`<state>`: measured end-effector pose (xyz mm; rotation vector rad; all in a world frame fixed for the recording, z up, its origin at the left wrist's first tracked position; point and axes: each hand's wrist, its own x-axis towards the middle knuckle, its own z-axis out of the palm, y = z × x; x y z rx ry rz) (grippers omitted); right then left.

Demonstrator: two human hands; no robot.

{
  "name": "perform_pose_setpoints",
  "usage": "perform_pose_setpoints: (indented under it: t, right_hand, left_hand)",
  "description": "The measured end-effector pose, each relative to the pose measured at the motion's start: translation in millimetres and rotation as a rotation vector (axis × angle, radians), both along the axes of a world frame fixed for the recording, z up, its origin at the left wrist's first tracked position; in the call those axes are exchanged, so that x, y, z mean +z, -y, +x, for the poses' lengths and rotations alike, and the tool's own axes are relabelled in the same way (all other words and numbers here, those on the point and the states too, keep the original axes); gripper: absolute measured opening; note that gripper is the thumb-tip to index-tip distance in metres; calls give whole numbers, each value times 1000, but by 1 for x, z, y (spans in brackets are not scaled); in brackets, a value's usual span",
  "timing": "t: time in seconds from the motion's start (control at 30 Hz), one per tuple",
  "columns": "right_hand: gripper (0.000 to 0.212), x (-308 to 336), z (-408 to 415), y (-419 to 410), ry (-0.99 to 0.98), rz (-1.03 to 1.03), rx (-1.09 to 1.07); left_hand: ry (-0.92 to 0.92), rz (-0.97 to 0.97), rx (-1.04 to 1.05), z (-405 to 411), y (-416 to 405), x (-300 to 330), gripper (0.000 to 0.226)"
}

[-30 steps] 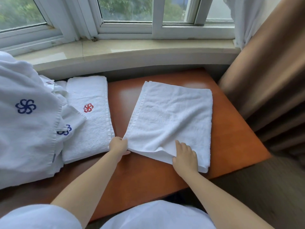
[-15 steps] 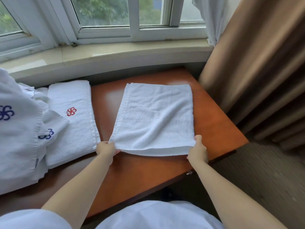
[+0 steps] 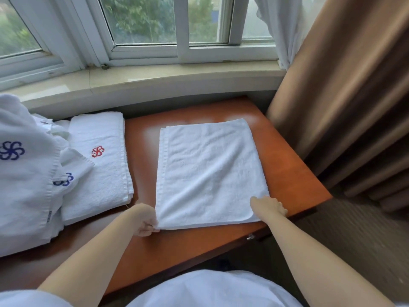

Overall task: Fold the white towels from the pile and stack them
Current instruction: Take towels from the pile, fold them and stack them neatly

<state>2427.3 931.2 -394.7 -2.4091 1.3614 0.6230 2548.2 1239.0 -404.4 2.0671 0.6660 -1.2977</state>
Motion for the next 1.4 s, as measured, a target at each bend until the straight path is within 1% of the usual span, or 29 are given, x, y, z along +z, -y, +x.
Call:
perform_pose_setpoints:
  t: [0.03,0.07,0.1,0.13,0.2,0.23,0.3,0.33,0.37,0.4,0.43,0.5,0.7,0.83,0.93,1.03,1.13,1.2,1.23,1.3,1.33,1.4]
  right_hand:
    - [59,1,5,0,-39,-46,17]
    - [63,2,8,-1,-58,-108,39]
    - [62,3,12,-2,-45,-176,74]
    - [55,3,16,-3,3,-231,126]
    - [44,2,27,-8,134,-228,263]
    - [45,2,34,-12,179,-181,326]
    - [50,1,48,-21,224,-57,401]
    - [53,1,55,-25,231,-2,426]
    - [56,-1,61,-29,231,43,452]
    - [58,-2,67,-32,225,77,479]
    - [59,-5,73,-35,216,102,505]
    - [60,-9,83,-41,205,132,534]
    - [65,-14,121,-44,209,166,509]
    - [72,-20,147,-41,164,155,500]
    - [74,-29,162,-43,141,135,516]
    - [71,-34,179,-44,200,96,502]
    - [63,-39,193,-44,291,8,452]
    - [56,-43,201,-44,342,-61,412]
    - [53,-45,205,-44,360,-92,398]
    - [47,-48,210,-45,395,-141,393]
    - [45,-49,212,-46,410,-156,401]
    - [42,-51,216,-48,423,-174,430]
  left_hand:
    - [-94,30,-160,0,2,7,45]
    - [-163,44,-274,1,3,11,46]
    - [-192,51,-337,2,4,11,47]
    - [-181,60,-352,3,8,12,50]
    - [-45,84,-328,7,18,14,53]
    - [67,101,-323,11,23,13,52]
    - [344,133,-316,23,32,7,57]
    - [455,114,-288,29,33,4,61]
    - [513,70,-235,33,35,1,65]
    - [532,13,-173,38,36,-1,64]
    - [537,-21,-124,43,38,-4,59]
    - [549,-23,-62,54,40,-8,48]
    - [593,9,62,99,46,-13,42]
    - [574,-58,154,136,56,-16,26]
    - [557,-85,258,159,66,-17,40]
    - [556,-72,334,179,72,-21,46]
    - [559,-24,386,201,76,-22,47]
    - [553,23,393,214,79,-23,39]
    - [546,32,381,219,80,-23,32]
    - [553,-5,379,225,82,-24,16]
    - [581,-40,402,226,82,-25,13]
    - [658,-108,493,224,82,-27,16]
